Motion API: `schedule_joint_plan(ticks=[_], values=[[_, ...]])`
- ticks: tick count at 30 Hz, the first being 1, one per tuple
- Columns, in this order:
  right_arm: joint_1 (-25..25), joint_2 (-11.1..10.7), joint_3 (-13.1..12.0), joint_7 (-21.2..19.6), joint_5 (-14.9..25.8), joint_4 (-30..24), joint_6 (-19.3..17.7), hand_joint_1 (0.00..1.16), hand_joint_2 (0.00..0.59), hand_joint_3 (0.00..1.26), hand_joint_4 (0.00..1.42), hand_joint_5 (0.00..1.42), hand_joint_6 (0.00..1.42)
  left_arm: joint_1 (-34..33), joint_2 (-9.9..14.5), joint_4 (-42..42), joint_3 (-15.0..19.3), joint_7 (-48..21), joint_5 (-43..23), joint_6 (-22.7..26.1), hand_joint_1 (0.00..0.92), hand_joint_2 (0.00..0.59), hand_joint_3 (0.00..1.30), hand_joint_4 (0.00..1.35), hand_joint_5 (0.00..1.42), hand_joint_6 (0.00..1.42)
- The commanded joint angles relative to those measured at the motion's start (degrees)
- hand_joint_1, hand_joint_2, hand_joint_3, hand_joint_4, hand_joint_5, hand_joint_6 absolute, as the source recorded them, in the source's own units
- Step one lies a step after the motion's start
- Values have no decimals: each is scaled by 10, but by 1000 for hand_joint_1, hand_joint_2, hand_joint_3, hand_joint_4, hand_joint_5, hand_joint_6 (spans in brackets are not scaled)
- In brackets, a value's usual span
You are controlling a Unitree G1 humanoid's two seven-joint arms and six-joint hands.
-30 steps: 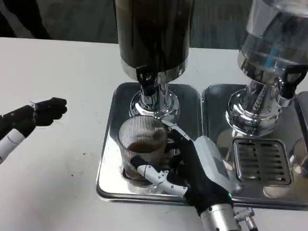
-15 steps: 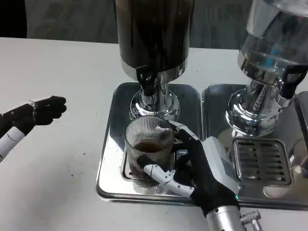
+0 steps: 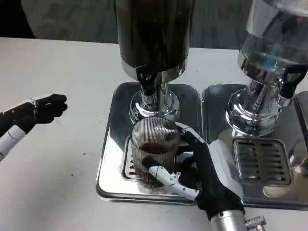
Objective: Grasp the cup under the faucet to collect the drink, then remove the cup.
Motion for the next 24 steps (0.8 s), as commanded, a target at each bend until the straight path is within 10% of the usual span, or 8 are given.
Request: schedule_joint_plan(ticks=[1, 24], values=[[4, 0, -7, -10, 5, -24, -18, 516, 246, 347, 412, 525, 708, -4, 0, 7, -5, -6, -1, -3, 0, 154, 238, 222, 197, 196], [15, -2, -10, -11, 7, -29, -24, 552, 246, 381, 454, 574, 767, -6, -1, 9, -7, -6, -2, -3, 0, 155, 236, 231, 207, 210]])
